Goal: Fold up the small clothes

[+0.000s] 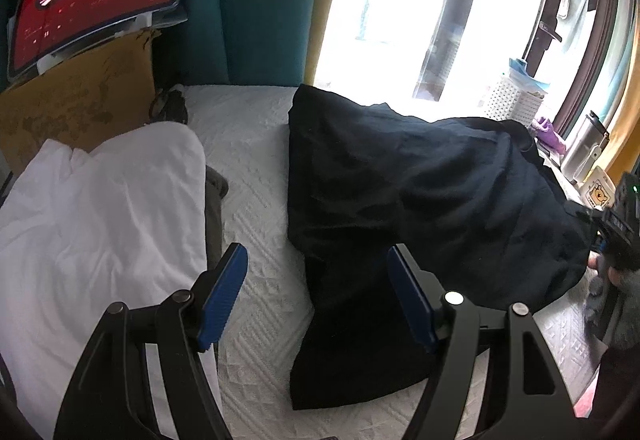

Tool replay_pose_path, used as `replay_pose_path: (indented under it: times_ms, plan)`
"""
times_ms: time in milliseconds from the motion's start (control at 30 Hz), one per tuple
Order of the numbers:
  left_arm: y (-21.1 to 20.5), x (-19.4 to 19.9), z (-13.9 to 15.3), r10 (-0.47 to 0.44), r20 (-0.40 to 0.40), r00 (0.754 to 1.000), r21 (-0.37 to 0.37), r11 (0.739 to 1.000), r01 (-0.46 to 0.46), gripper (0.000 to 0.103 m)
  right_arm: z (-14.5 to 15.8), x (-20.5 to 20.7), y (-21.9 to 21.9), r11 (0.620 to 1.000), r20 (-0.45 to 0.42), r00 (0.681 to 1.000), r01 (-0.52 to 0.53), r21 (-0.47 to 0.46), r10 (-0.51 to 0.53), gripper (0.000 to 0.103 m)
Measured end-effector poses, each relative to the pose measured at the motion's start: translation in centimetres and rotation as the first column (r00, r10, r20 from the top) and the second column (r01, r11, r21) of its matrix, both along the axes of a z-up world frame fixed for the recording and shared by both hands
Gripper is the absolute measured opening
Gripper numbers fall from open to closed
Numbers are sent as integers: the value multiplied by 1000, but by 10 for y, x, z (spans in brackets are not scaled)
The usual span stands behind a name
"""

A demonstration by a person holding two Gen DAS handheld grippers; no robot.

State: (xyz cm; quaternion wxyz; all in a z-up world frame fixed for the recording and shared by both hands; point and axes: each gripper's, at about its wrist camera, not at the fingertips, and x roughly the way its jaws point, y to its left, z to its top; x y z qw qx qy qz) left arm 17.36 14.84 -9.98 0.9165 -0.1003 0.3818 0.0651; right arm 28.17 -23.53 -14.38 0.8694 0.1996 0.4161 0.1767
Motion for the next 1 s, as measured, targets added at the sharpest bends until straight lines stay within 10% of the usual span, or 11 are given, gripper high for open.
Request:
replay_pose_path:
  times_ms: [400, 500, 600, 1000]
  plan:
    - [6, 3, 10, 26, 19, 999, -6, 1000, -26, 73, -4, 20, -1, 995, -8, 1000, -9, 103, 10, 102]
    - [3, 2, 12, -5, 76, 997, -5, 1000, 5, 73, -5, 21, -7, 993, -15, 1000, -3, 118, 5, 86]
    - [3, 9, 9, -25, 63, 998, -21, 999, 26, 77, -10, 21, -15, 990, -38, 999, 12, 139, -7, 29]
    - [18, 16, 4, -56, 86, 995, -48, 997, 60, 85, 36, 12, 3, 998, 70, 998, -5, 66, 1, 16]
